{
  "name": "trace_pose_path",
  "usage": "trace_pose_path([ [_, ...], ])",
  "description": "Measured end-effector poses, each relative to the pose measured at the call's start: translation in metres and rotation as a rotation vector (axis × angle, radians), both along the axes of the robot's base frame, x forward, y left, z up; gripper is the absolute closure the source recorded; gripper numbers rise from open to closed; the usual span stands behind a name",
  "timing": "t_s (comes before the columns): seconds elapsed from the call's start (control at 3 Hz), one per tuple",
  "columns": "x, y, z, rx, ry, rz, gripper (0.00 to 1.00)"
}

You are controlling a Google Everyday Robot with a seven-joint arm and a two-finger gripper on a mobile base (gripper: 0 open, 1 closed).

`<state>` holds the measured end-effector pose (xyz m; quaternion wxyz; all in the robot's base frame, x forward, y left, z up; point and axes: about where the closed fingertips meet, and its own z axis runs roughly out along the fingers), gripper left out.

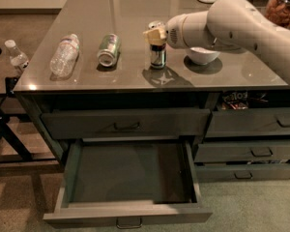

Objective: Pick redbull can from middle drawer and place on counter

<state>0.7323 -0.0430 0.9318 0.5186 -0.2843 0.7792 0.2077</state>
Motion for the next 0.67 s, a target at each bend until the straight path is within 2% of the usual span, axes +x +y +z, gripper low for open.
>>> trace_pose_path([
  [0.33,0.0017,0.0055,-0.0124,0.045,0.016,0.004,1.0],
  [0.67,0.0021,0.0059,-0.0106,0.058,0.019,0.005,0.82],
])
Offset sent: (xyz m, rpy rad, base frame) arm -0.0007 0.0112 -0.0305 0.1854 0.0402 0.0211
